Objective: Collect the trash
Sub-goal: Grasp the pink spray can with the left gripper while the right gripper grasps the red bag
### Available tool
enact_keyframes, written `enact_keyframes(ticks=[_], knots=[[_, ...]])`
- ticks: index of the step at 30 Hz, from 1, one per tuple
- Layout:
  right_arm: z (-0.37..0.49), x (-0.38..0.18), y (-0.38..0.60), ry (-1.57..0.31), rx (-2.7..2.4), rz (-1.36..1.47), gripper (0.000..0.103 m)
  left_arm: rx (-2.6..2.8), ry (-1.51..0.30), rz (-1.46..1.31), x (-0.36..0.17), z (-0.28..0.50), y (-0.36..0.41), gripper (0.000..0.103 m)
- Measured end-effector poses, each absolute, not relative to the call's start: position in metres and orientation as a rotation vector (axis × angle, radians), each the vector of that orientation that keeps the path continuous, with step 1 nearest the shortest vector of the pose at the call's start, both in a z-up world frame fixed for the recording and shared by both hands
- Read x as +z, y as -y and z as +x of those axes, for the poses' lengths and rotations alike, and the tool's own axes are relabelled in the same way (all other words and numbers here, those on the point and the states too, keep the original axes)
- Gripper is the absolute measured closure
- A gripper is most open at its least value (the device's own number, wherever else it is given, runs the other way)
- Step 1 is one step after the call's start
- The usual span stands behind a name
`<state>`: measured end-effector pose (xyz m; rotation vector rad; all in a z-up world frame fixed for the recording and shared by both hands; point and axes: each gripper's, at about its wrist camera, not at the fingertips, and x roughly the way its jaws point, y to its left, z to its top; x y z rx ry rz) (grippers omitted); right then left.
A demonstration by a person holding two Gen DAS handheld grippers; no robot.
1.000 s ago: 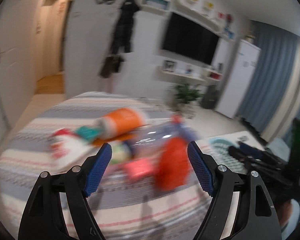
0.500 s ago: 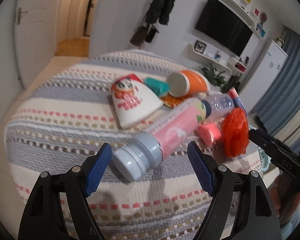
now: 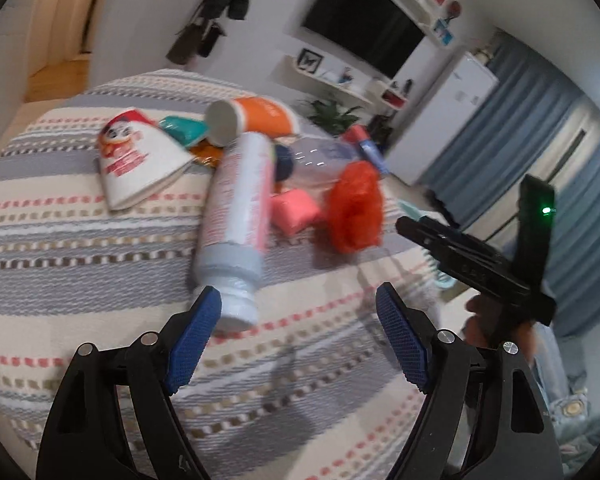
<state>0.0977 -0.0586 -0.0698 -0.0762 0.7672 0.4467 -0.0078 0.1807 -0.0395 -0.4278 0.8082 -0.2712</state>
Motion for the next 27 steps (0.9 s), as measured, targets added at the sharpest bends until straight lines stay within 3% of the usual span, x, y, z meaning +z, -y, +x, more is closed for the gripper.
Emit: enact_keyframes(ticks=[4, 8, 11, 13, 21, 24, 26, 27], knots=[[0.113, -0.064, 0.068, -0.790, 0.454, 0.001, 0.040, -0.185, -0.793, -0.384, -0.034, 0.014, -0.182, 0.024], [0.129, -0.066, 0.055, -0.819, 0.461, 0.033, 0.029, -0.086, -0.835, -0.302, -0.038, 0.048, -0.176, 0.024], [0.142, -0.072, 0.042, -0.856, 0.467, 0.050, 0.027, -0.024, -0.887, -0.215, -0.050, 0.074, -0.164, 0.026], [0.148, -0.079, 0.034, -0.877, 0.451, 0.041, 0.022, -0.009, -0.910, -0.200, -0.055, 0.081, -0.162, 0.032], [0.162, -0.106, 0.018, -0.955, 0.470, 0.026, 0.021, 0.029, -0.941, -0.198, -0.077, 0.081, -0.163, 0.051], [0.164, -0.114, 0.018, -0.981, 0.521, 0.066, 0.024, 0.034, -0.932, -0.211, -0.076, 0.079, -0.167, 0.055], [0.164, -0.116, 0.019, -0.986, 0.564, 0.090, 0.040, 0.030, -0.921, -0.227, -0.076, 0.076, -0.168, 0.056], [0.163, -0.115, 0.020, -0.982, 0.569, 0.092, 0.043, 0.029, -0.915, -0.236, -0.076, 0.072, -0.170, 0.057]])
